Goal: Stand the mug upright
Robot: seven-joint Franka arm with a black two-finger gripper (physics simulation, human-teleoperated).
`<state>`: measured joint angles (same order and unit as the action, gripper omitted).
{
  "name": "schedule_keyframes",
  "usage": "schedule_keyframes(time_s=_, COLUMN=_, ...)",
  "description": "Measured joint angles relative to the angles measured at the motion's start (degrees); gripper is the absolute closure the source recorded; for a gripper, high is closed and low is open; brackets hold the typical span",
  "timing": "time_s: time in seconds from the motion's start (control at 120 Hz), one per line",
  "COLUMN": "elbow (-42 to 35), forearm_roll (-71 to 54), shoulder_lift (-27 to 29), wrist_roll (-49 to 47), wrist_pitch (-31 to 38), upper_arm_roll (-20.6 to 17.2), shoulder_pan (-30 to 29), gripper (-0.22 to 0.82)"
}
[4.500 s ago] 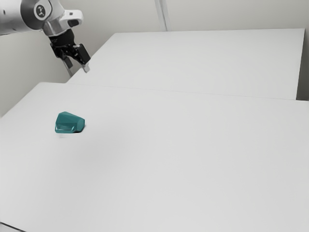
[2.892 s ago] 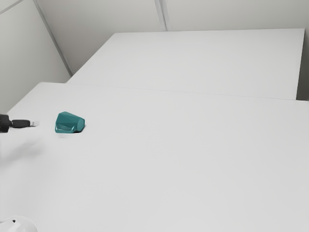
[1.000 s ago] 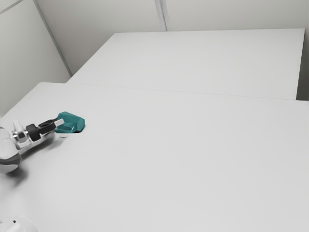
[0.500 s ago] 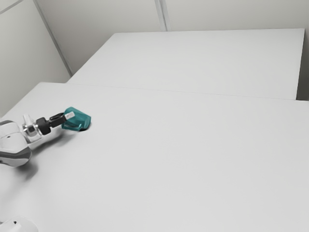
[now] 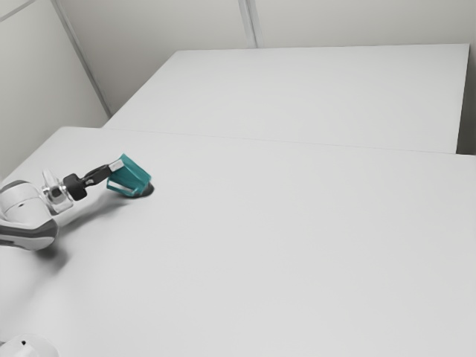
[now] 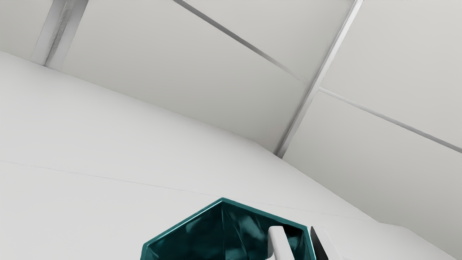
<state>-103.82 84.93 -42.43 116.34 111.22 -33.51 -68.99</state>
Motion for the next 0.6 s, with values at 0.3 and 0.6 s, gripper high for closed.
schedule_keyframes(time_s=0.3, elbow=0.0, forearm_roll=1.07, shoulder_lift=3.77, wrist_roll=-0.22, wrist_pitch=0.33, upper_arm_roll=-0.31, shoulder_pan=1.62, gripper=0.78)
schedule_keyframes(time_s=0.6, elbow=-3.59, forearm_roll=1.51, shoulder_lift=13.05, wrist_roll=-3.51, wrist_pitch=4.9, upper_arm_roll=0.69, shoulder_pan=10.6, gripper=0.79)
